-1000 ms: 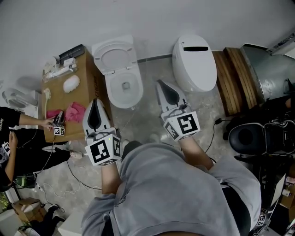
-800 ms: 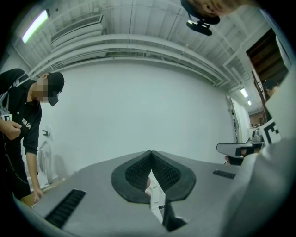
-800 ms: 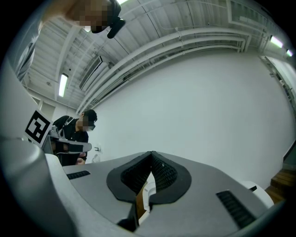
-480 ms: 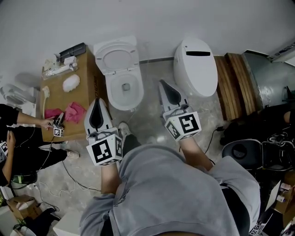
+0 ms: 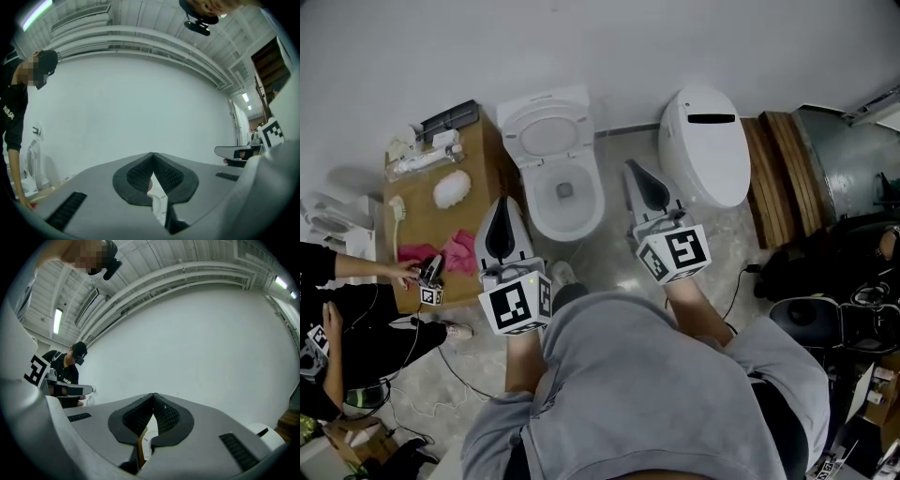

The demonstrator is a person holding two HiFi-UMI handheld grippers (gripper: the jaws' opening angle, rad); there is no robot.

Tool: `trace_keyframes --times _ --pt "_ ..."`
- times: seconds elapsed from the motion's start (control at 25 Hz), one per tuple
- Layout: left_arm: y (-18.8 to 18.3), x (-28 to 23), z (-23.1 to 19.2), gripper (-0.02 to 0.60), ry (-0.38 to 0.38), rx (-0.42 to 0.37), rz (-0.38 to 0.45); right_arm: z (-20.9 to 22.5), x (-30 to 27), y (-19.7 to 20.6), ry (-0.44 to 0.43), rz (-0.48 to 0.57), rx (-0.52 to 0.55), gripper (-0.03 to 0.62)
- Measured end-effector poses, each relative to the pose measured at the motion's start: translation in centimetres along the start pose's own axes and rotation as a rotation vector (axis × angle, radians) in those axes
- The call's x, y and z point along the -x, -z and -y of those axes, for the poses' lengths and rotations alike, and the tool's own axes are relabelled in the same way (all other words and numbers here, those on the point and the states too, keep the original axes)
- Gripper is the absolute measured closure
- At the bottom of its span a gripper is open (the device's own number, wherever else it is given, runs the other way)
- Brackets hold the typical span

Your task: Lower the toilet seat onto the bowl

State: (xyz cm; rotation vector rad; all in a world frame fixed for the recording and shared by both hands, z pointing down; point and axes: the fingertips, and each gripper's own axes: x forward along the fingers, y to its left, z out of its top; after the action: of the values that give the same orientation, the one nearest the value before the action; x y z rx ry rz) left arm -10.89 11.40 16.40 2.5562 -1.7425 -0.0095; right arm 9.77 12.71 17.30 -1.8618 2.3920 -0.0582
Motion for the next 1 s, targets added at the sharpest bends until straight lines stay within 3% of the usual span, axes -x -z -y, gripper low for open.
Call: trace_keyframes --times 0.6,1.0 --pt "0.4 -8.5 -9.7 0.581 0.078 0.012 -0.022 -2.6 -10.3 1.6 0.11 -0.03 0.022 0.595" --pt "1.5 -12.5 -9.3 0.581 0.095 0.029 -0.044 0.0 -13.6 2.8 0.125 -0.066 0.037 0.595"
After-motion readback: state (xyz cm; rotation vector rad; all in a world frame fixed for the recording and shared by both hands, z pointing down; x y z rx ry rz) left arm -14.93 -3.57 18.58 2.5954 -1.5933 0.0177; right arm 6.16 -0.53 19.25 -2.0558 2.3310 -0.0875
